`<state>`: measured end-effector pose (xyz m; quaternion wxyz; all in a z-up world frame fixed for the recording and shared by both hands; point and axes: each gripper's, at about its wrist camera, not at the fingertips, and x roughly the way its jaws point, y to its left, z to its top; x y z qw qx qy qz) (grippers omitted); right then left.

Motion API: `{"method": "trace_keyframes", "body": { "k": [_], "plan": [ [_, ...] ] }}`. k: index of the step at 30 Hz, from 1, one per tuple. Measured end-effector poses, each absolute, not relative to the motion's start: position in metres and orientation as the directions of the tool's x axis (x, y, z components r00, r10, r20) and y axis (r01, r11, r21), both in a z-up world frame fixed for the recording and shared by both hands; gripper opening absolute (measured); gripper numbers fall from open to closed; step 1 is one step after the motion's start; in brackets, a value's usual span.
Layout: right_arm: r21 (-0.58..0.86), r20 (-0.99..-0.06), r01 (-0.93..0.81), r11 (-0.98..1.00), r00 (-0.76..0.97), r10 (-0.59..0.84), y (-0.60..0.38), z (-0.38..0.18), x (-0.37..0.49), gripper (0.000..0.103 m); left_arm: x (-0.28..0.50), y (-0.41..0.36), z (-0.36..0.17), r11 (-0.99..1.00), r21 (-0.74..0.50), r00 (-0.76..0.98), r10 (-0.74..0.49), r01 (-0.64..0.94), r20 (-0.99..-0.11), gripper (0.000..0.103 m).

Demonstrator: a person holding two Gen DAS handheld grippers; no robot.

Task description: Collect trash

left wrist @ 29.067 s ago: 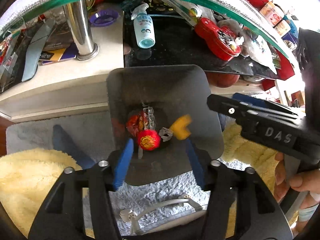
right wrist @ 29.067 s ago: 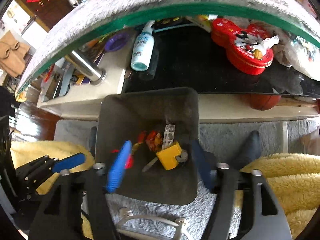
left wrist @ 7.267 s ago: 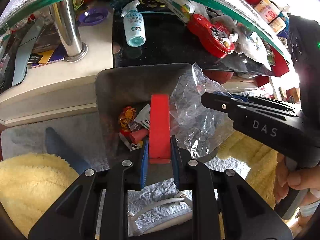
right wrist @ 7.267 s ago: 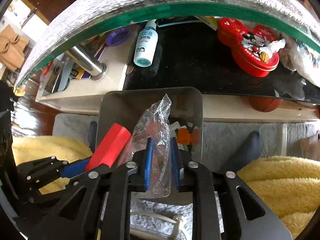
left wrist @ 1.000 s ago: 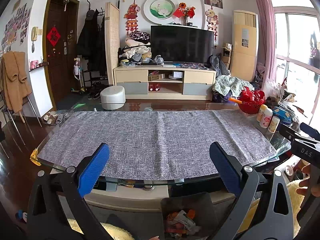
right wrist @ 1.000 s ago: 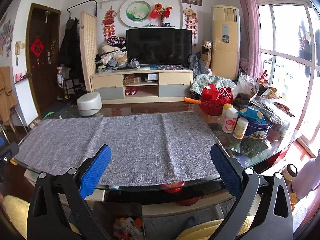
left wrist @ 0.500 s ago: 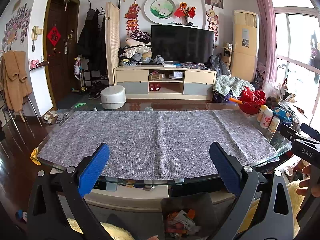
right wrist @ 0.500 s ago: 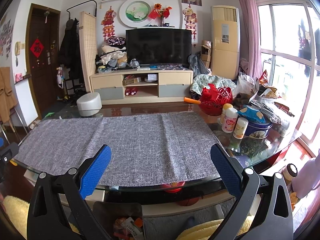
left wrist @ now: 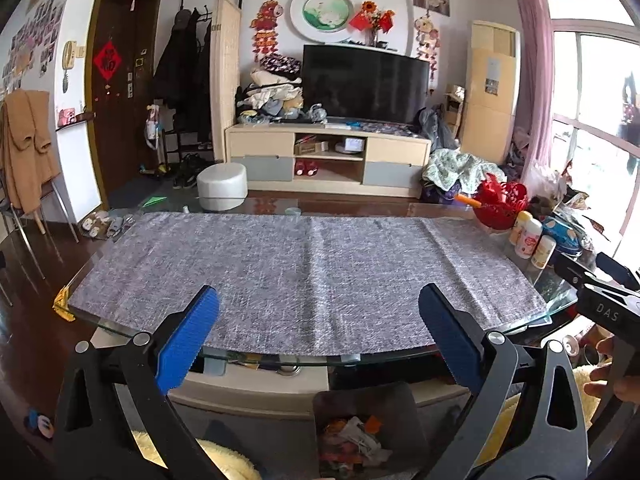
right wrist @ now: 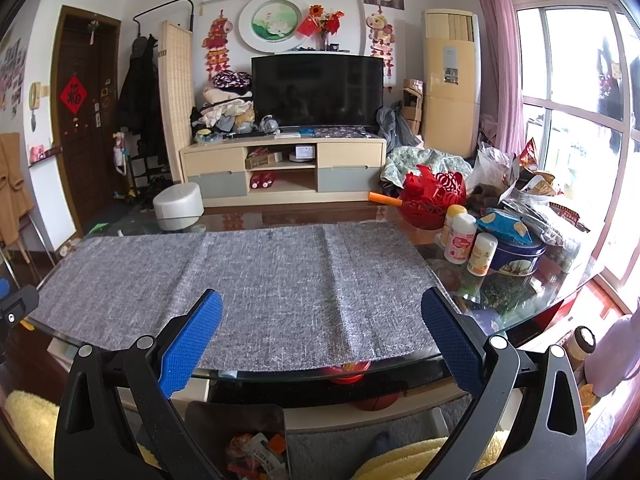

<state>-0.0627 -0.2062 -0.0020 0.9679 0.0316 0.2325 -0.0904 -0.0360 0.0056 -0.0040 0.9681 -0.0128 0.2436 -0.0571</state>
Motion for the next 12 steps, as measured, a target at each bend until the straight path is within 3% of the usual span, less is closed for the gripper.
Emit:
{"method": "trace_keyframes", "body": {
  "k": [12],
  "plan": [
    [0.018,-0.457,0.187,0.982,0.875,-0.159,-0.2058,0.0006,-0.0606,0.1,-0.0316,0.0082,-0.0044,0.995,-0.054,0.866,-0.103,0.088,-0.489,0.095]
  ]
}}
